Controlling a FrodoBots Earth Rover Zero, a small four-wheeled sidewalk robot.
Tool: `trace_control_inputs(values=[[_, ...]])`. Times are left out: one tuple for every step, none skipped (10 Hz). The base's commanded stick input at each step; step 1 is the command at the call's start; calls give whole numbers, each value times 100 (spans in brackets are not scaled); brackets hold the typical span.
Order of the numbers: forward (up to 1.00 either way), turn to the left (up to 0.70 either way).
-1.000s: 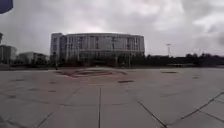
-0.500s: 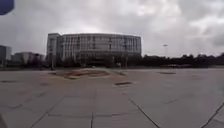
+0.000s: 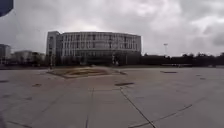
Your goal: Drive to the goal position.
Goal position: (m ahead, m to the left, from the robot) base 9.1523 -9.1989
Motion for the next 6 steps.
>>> trace_control_inputs(values=[[70, -35], [70, -35], [70, -35], [70, -35], [70, -35], [70, -35]])
